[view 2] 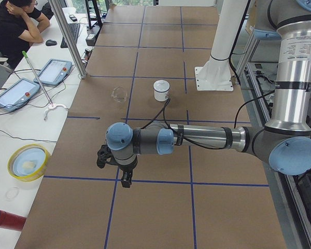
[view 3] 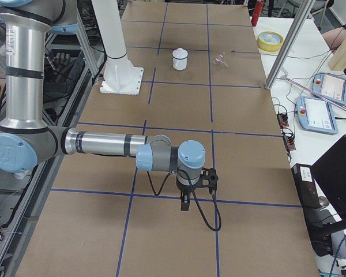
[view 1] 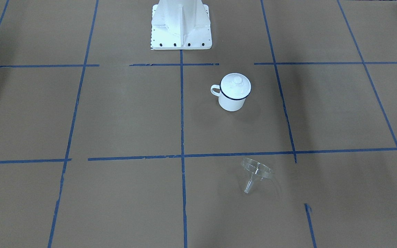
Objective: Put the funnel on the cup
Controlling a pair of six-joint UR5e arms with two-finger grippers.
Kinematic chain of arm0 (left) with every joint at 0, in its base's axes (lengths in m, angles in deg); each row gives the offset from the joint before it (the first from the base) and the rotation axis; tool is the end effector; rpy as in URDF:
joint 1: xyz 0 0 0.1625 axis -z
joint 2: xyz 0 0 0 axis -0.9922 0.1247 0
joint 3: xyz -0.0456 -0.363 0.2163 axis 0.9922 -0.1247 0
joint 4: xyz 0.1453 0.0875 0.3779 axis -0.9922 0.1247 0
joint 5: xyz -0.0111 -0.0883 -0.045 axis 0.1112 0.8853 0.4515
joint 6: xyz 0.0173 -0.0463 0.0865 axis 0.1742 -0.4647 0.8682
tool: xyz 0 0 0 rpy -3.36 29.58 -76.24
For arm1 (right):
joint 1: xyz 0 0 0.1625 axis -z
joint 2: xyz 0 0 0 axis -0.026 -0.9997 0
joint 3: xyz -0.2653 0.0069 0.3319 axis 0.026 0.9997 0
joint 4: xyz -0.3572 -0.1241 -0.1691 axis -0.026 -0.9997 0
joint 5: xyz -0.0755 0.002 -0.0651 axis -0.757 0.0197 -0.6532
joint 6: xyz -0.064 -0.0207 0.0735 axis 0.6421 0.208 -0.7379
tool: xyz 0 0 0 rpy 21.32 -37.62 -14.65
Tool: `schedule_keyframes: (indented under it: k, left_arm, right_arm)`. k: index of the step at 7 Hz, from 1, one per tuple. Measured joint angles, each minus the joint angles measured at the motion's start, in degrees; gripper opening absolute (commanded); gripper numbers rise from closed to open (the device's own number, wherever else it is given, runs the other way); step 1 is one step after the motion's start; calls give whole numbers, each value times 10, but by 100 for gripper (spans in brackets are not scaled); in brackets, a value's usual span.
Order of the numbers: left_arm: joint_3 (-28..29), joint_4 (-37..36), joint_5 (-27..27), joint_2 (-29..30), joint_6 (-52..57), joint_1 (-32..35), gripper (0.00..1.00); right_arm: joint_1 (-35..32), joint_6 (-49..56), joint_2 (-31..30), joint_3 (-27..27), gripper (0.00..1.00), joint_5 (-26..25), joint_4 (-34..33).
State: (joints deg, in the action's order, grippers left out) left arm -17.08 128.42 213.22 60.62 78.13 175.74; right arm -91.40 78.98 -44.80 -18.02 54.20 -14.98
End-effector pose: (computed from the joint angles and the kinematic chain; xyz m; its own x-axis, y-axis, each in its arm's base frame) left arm -0.0862 -0.4957 0.6351 0.6874 0.0735 -0.7225 -0.0301 0.9969 0.0728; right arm 0.0669 -0.4451 0.6701 0.7522 0.0163 0.6588 -0.0030 0.9998 -0.0212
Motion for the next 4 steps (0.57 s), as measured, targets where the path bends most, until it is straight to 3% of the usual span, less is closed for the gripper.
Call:
schedule_keyframes:
  k: [2, 4]
  left_arm:
    - [-11, 24, 2, 7, -68, -4, 100]
    - [-48, 52, 0, 13, -205, -36, 100]
  right_arm:
    - [0, 0, 0, 0, 100, 0, 0]
    - [0, 0, 0, 0, 100, 0, 0]
